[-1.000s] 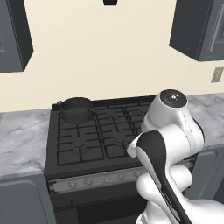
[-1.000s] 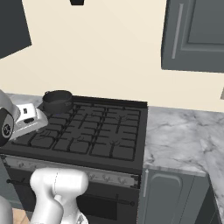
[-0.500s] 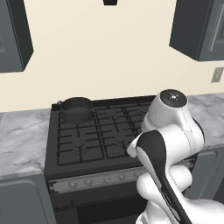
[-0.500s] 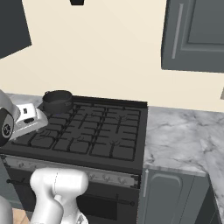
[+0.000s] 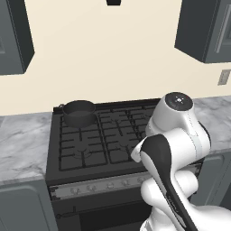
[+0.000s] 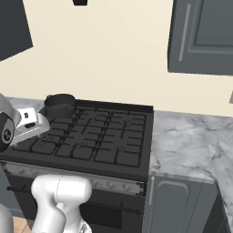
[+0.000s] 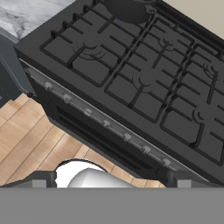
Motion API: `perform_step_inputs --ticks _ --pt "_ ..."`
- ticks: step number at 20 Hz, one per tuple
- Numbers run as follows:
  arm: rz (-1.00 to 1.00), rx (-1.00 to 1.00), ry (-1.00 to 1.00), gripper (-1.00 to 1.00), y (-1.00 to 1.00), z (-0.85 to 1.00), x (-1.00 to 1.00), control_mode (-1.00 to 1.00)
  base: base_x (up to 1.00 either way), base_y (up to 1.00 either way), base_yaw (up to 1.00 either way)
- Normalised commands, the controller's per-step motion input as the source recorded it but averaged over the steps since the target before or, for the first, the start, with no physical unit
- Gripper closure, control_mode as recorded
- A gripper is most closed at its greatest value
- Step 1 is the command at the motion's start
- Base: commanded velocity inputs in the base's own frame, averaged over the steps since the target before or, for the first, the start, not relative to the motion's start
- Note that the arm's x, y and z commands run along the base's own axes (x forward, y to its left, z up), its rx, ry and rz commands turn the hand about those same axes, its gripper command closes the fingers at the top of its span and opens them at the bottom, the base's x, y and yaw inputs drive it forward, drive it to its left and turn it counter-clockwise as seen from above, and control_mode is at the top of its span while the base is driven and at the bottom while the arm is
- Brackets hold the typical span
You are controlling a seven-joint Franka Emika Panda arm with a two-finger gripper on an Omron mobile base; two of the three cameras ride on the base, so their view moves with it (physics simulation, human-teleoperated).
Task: Turn on the burner for the pot on the stove. Wait thirty seconds for the pot to heat up. Then add the eggplant to the pot.
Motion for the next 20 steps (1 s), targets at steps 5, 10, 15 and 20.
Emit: perform_step_inputs --ticks 5,10,15,20 --pt "0.0 0.0 0.0 -1.0 0.0 0.0 0.0 -1.0 0.0 0.0 0.0" --pt "0.0 0.0 0.0 -1.0 0.0 0.0 0.0 -1.0 0.0 0.0 0.0" --pt "0.0 0.0 0.0 -1.0 0.0 0.0 0.0 -1.0 0.0 0.0 0.0" --pt "0.0 0.0 0.0 -1.0 0.0 0.0 0.0 -1.0 0.0 0.0 0.0"
